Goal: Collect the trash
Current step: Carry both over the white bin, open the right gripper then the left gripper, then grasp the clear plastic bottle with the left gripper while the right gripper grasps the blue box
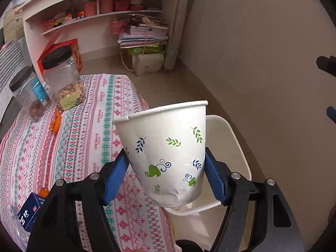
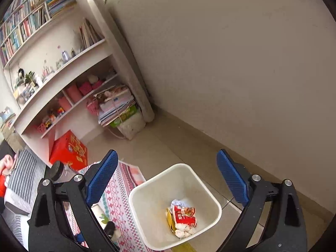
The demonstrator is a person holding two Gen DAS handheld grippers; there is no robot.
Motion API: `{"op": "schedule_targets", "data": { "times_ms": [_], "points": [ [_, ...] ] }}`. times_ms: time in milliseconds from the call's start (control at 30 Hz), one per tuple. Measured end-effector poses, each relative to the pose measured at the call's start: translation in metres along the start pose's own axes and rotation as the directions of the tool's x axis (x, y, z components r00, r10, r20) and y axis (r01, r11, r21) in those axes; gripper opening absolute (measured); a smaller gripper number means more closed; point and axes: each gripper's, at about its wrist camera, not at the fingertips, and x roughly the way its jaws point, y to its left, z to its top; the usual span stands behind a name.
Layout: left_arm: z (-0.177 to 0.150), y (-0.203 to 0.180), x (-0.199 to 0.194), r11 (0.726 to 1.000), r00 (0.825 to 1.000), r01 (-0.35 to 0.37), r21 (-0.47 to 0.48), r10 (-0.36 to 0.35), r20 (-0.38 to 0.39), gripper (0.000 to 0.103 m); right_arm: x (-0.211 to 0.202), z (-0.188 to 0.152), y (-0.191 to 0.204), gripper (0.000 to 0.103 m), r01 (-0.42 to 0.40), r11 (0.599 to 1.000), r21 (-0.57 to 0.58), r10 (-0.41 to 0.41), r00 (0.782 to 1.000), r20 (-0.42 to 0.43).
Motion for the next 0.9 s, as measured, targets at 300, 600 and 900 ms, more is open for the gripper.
{"op": "schedule_targets", "data": {
  "times_ms": [300,600,900],
  "points": [
    [-0.001,-0.049,0.012,0.997,0.998,0.056,0.061,-0.053,-0.042,0.086,-0.009,0.008,-0.023,0.093,-0.002,0.998,0.061,0.000,1.000,0.022],
    [-0.010,-0.025,-0.003,0.997,0.999,-0.036,0.064,0.036,0.004,0.087,-0.005,0.003,-0.010,0.096,-0.022,0.999,0.036,0.022,1.000,-0.002],
    [-0.020,0.029,-0.023,0.984,0.983,-0.174,0.021,0.173,0.063,0.087,-0.002,-0.017,0.032,0.096,-0.035,0.994,-0.105,0.032,0.999,-0.032]
  ]
}}
